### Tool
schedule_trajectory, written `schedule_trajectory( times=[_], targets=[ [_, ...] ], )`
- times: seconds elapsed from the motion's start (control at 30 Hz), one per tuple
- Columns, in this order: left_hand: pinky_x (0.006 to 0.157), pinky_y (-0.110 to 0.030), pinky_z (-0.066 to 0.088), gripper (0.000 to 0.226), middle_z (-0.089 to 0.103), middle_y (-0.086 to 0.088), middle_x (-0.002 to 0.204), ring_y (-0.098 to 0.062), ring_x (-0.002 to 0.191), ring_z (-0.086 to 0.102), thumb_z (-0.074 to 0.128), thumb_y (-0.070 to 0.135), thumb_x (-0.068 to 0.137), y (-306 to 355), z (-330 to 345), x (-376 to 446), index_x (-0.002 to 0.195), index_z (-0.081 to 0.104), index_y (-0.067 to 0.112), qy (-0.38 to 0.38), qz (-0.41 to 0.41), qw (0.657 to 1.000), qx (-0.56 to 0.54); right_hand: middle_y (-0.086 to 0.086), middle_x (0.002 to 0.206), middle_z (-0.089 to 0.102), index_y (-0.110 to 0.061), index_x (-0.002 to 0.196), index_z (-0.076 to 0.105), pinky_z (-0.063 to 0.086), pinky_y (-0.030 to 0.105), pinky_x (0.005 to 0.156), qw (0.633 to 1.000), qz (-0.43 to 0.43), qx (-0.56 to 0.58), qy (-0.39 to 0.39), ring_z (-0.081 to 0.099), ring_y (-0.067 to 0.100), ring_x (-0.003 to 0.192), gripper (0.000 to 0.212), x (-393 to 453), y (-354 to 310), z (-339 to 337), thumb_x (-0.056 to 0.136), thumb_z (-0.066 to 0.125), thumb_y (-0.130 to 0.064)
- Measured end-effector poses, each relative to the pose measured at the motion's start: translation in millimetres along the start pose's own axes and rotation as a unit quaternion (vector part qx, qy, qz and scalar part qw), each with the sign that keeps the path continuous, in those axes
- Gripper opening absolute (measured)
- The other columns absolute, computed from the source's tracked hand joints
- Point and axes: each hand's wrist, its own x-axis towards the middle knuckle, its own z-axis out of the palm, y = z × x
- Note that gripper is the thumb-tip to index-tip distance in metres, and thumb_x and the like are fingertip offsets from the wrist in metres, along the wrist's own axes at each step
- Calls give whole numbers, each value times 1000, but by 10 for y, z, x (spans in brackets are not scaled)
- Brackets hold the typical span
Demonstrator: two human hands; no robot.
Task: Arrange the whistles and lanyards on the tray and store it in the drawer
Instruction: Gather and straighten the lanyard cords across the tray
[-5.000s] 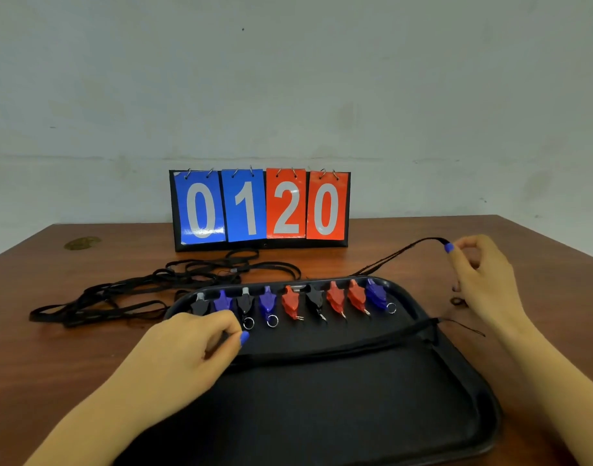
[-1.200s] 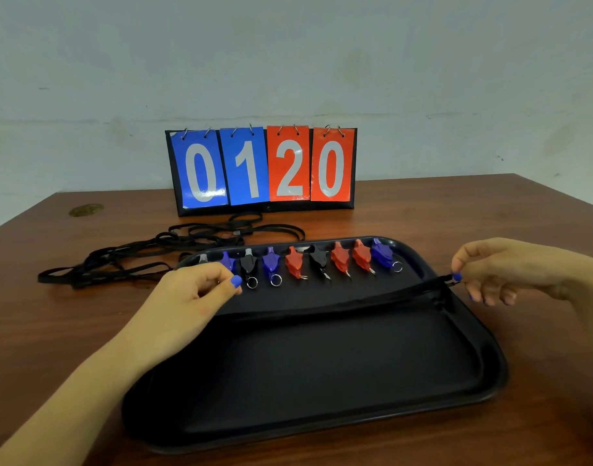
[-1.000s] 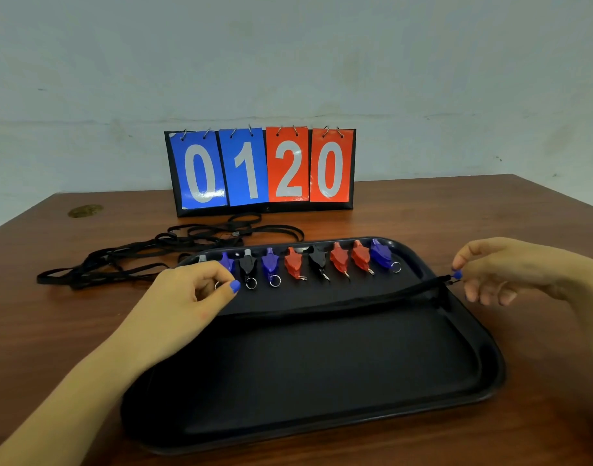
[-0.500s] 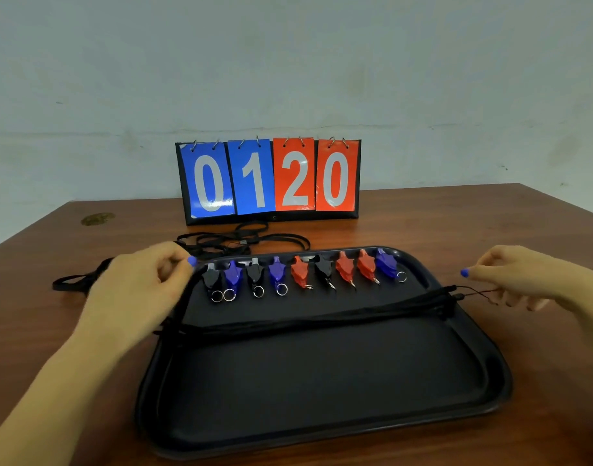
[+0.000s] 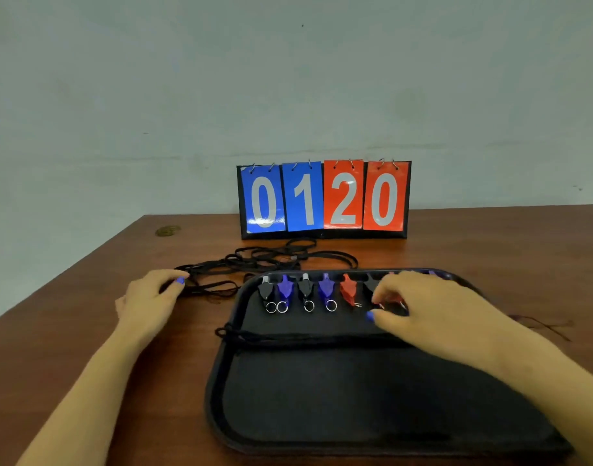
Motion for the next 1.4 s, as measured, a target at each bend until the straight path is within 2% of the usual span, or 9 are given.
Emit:
schedule_trajectory(
  times=[0.2,0.43,0.63,0.83,1.03,1.1,1.2,1.3,1.4],
  targets=[
    [95,-42,37,43,50,-1,133,-26,120,46,55,20,87,13,-5,35,128,48,28,-74,8,981,180,-16,86,60,-32,95,58,43,10,59,990,-113,78,-37,56,-1,71,13,197,-444,-44,90,51,-42],
    [68,-32,43,12,56,-4,97,-19,81,52,48,21,94,-4,-6,87,100,58,19,-53,1,989,135,-3,80,64,-27,96,58,47,11,43,980,-137,143,5,55,10,52,16,320,-661,-349,91,50,-40],
    [54,-31,41,10,60,-4,79,-21,65,56,43,22,95,16,-56,68,92,52,18,51,-54,997,-34,-3,86,66,-27,99,60,45,12,46,977,-163,140,-9,58,10,58,23,353,-808,-504,89,49,-44],
    [57,-30,40,13,54,-1,72,-17,59,49,44,20,95,208,-186,35,99,55,14,107,-111,948,-277,-1,86,67,-28,99,58,51,20,50,981,-150,118,-45,66,23,66,23,409,-810,-365,89,49,-46],
    [88,-35,36,14,48,4,103,-18,107,43,48,29,93,331,-286,-54,98,59,22,214,-48,951,-220,-15,79,51,-30,107,57,44,14,57,987,-142,55,-53,50,5,64,24,448,-741,-242,91,48,-45],
    [79,-30,39,11,51,5,97,-14,89,49,51,27,93,400,-335,-95,97,61,25,205,-43,927,-312,-15,84,53,-32,106,56,51,19,74,987,-145,65,-37,53,5,74,22,475,-713,-223,90,48,-45],
    [47,-20,38,14,54,5,75,-8,52,41,51,17,93,545,-434,-196,91,64,21,132,-39,830,-540,-14,100,59,-35,117,49,51,23,85,986,-151,72,-25,56,5,87,29,513,-688,-179,90,49,-46],
    [40,-17,38,11,58,2,65,-7,43,43,51,16,87,666,-496,-285,82,61,18,16,-28,732,-681,-14,121,55,-38,132,35,48,16,81,981,-168,99,-6,53,-1,82,47,544,-712,-132,89,52,-43],
    [39,-16,40,4,61,0,65,-7,40,46,58,21,78,776,-463,-392,80,59,17,-103,-27,692,-714,-17,139,40,-43,141,19,50,15,72,952,-193,235,-31,56,2,73,70,535,-800,-60,86,61,-34]
  ],
)
